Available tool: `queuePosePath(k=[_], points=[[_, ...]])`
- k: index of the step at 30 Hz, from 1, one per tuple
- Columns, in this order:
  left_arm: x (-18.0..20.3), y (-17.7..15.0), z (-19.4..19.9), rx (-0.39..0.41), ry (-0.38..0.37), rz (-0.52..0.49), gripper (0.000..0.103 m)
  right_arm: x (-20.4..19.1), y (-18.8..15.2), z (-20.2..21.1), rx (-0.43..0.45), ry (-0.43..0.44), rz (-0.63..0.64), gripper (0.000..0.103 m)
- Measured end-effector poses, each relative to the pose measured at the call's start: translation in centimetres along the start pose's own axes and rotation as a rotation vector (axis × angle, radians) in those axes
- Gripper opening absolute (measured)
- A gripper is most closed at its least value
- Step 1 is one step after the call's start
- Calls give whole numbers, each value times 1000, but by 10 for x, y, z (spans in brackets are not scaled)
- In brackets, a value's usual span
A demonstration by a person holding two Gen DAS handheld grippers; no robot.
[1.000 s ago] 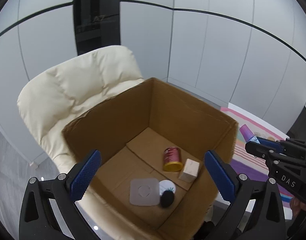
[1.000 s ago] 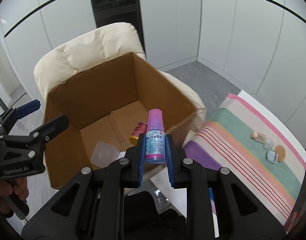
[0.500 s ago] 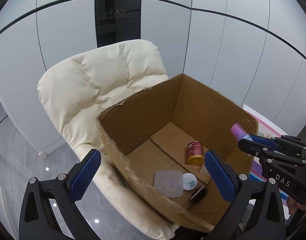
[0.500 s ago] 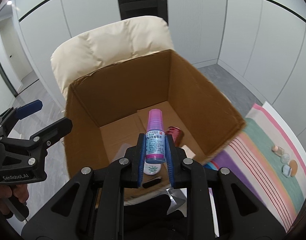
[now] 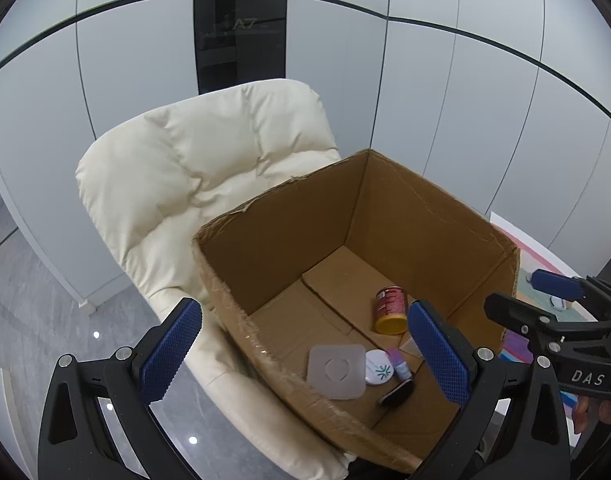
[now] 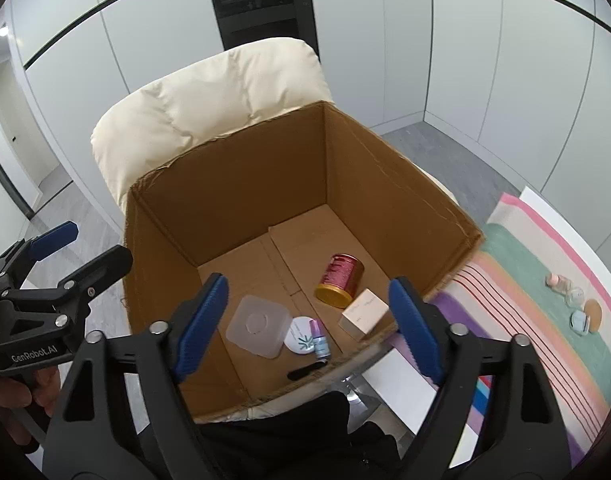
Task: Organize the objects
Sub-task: 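Open the left tool over the box while the right tool releases the pink tube in, then move both tools back from the cardboard box to the blanket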
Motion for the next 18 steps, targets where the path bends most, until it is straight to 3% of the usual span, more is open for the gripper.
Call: queuePosePath(k=[4, 18], points=[[14, 2, 0, 6, 1, -6, 103, 17, -2, 11, 21, -15, -37, 103], [80, 10, 11, 35, -62, -61, 103, 79, -17, 53, 50, -115, -121, 103]])
Point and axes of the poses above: each gripper's, at about its wrist camera, not at the fingertips, and z roughly against the way its jaws point, x to its right, y to its top, the point moved 4 cm from there along -z, roughly the way its jaws point, and after that the axes turned 14 degrees about y, right-handed, at the moved point
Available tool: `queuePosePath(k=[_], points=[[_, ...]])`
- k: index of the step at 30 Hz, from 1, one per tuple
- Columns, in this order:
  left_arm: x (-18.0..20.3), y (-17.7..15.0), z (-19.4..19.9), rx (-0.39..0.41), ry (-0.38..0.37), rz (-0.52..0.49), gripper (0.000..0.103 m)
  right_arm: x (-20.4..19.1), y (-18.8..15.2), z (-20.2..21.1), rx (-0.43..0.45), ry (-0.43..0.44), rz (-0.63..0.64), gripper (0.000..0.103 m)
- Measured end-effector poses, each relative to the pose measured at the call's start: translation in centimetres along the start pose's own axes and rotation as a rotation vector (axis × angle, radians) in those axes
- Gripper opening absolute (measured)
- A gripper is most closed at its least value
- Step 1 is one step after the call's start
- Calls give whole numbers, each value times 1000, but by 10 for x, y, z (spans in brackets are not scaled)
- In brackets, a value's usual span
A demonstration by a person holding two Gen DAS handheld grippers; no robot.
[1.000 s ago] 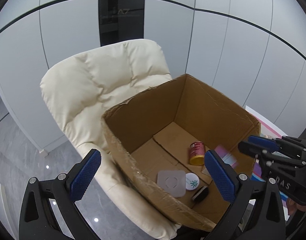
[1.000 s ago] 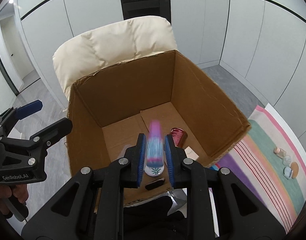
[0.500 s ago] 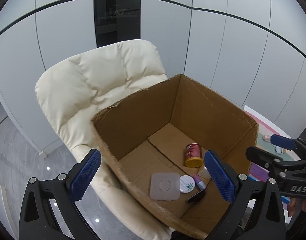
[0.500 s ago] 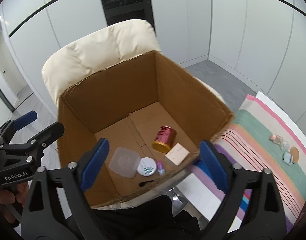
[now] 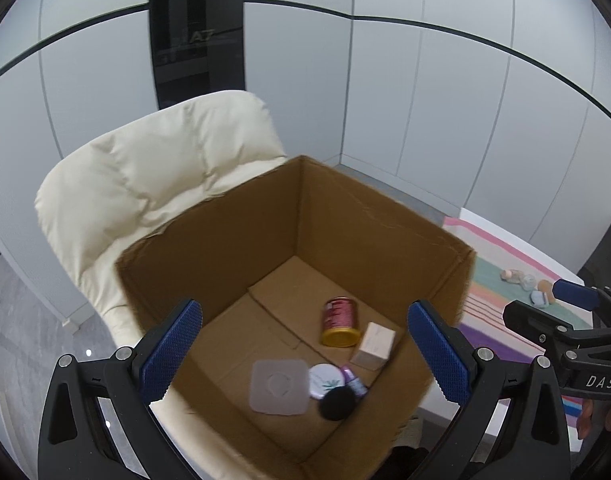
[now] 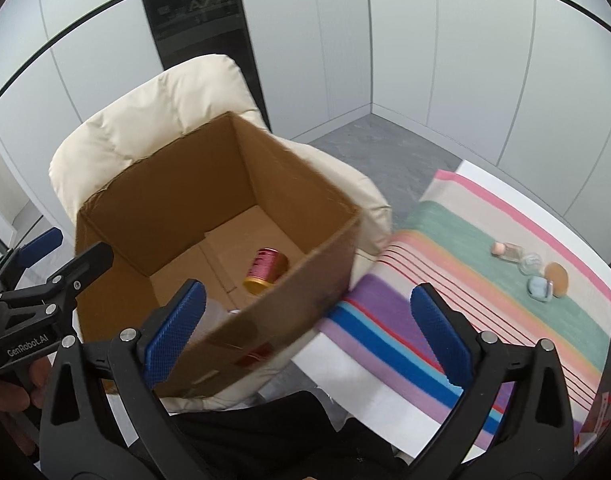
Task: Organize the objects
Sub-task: 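Move both tools back from the cardboard box to the blanket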
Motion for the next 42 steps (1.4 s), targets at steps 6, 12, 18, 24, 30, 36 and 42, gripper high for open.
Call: queuePosePath(k=[6, 12, 18, 24, 30, 36, 42], points=[[35, 3, 3, 6, -42, -36, 103, 30, -6, 18, 18, -37, -44, 103], [67, 3, 7, 10, -78, -64, 103, 57, -12, 36, 36, -70, -77, 103], [98, 3, 12, 15, -121, -90, 103, 82, -20, 52, 47, -108, -102, 103], [128, 2, 17, 18, -161, -114, 103, 108, -31, 70, 55, -141, -133, 103], [158, 0, 26, 25, -197, -148, 103, 132, -42, 90, 68, -172, -167, 103], [187, -2, 37, 50, -223, -193, 103, 155, -52, 109, 83, -195, -197, 103], [214, -6, 45, 54, -260, -225, 103, 173, -62, 127, 90, -220, -221, 103]])
Point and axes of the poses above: each gripper's, at about its wrist camera, not at the fingertips, and z roughly against the way its jaws point, x to its right, y to its top, the point moved 4 cm from there along -z, roughly the way its jaws point, and after that the axes turned 14 degrees about y, right-handed, at the moved point
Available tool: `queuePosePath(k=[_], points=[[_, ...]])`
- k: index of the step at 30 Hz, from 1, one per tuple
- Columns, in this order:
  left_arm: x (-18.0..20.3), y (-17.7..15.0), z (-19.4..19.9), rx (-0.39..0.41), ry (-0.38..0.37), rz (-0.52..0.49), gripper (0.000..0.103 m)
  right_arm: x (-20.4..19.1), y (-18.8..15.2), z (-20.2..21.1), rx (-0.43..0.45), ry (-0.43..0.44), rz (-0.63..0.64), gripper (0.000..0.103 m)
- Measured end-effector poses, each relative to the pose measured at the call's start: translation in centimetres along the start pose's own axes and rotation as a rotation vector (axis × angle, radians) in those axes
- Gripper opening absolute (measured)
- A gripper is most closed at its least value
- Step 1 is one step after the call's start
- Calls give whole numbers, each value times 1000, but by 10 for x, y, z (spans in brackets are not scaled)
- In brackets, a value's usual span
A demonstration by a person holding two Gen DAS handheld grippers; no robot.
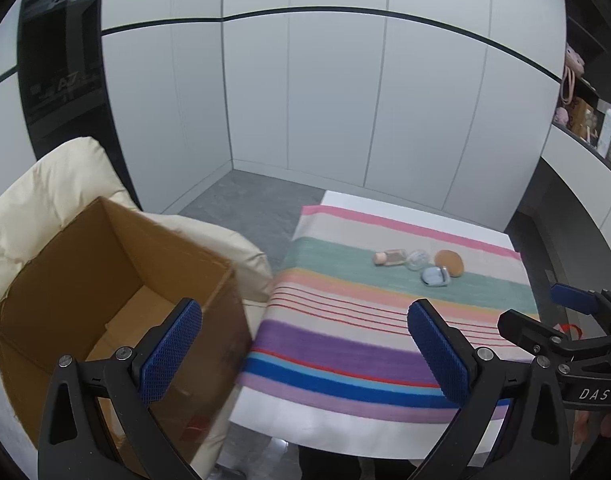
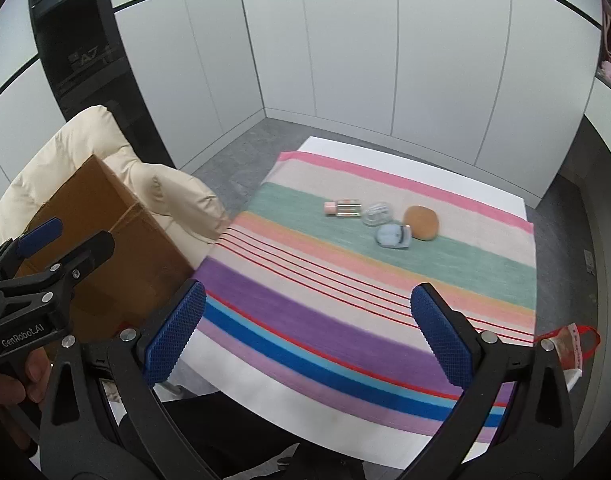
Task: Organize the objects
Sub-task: 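Move both tools back from the cardboard box to the blanket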
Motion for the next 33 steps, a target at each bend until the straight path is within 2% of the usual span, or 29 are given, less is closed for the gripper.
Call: queuePosePath(k=[6, 11, 19, 23, 27, 33], points=[[25, 0, 2, 1, -32, -33, 103, 25, -3, 14, 13, -30, -34, 103], [42, 1, -2, -23, -86, -39, 103, 44, -6, 22, 23, -57, -57, 103], [69, -3, -19, -62, -98, -52, 103, 83, -18, 19, -6, -128, -62, 103], [91, -14, -36, -78, -92, -101, 103, 109, -29, 5, -36, -180, -62, 103], [121, -22, -65, -92, -98, -165, 103, 140, -33, -15, -47, -159, -111, 103], [152, -23, -104, -99, -90, -177, 103, 181, -31, -53, -73, -198, -120, 103]])
Point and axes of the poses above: each gripper's, at about its wrist camera, not at the fingertips, and z roughly against the way its jaws point, x to its right, y to its top, the point moved 4 cm from there along -z, roughly the way its jaws point, and after that the axes turned 14 degrees about y, right-handed, at the moved point
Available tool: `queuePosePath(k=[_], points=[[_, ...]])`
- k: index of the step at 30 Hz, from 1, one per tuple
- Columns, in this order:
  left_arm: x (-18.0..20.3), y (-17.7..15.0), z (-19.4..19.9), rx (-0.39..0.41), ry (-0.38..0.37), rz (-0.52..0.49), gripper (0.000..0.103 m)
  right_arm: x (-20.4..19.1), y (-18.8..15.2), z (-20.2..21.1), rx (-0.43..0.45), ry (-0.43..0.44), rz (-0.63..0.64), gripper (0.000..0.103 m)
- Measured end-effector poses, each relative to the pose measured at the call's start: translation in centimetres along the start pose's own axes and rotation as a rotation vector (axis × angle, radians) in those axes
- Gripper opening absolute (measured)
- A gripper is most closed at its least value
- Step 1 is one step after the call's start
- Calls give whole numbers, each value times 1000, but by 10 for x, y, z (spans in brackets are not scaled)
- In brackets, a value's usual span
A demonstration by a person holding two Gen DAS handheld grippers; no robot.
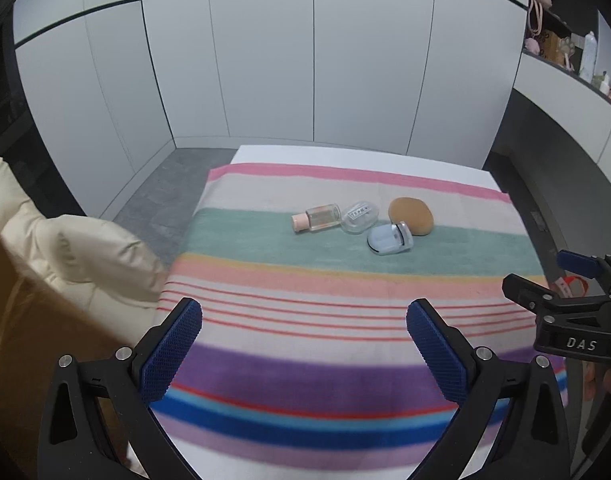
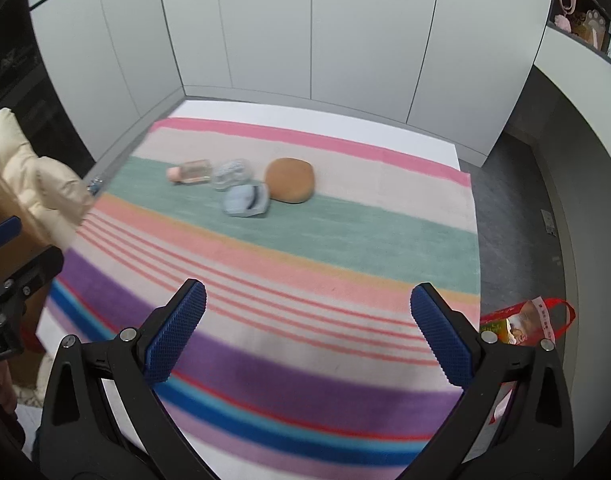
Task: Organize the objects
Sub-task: 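Move both tools back from the cardboard box to the blanket, then grasp the glass bottle with the left tool while the right tool grasps the beige sponge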
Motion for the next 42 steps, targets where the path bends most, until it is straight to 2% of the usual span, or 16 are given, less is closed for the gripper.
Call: queuePosePath(k=[7, 16, 25, 30, 32, 33, 35, 36, 37, 39, 40, 42], points=[[26, 12, -61, -25, -9, -16, 99, 28, 15, -59, -22, -8, -14, 103], [28, 22, -133, -60, 13, -32, 99, 56, 22, -124, -53, 6, -23, 102], [36, 34, -187, -62, -5, -98, 99, 36, 51, -162, -19, 47, 74, 98], [44, 49, -203, -45, -78, -103, 98, 19, 66, -178, 3, 68, 116, 98], [49, 56, -204, -23, -96, -127, 84, 15, 72, -183, 14, 71, 124, 92], [53, 59, -204, -17, -106, -144, 81, 14, 73, -184, 18, 74, 127, 86], [60, 63, -203, -16, -128, -167, 64, 6, 77, -186, 22, 87, 147, 77], [63, 64, -202, -15, -135, -177, 59, 3, 78, -187, 22, 91, 156, 70], [66, 65, -200, -15, -142, -185, 49, 0, 78, -187, 22, 94, 164, 64], [71, 64, -197, -15, -141, -197, 32, -5, 78, -187, 16, 94, 178, 62], [73, 63, -195, -20, -142, -199, 28, -6, 78, -188, 13, 95, 176, 60], [75, 61, -193, -24, -127, -200, 27, -2, 78, -183, 7, 98, 165, 57]])
Point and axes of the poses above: each gripper's, at about its wrist camera, not at the fingertips, and z roughly against the way its jaws point, x to its right, y to its top, the point moved 4 cm from there along -z, roughly the way its jaws point, and after that the axes turned 14 degrees about y, right-handed, at the moved point
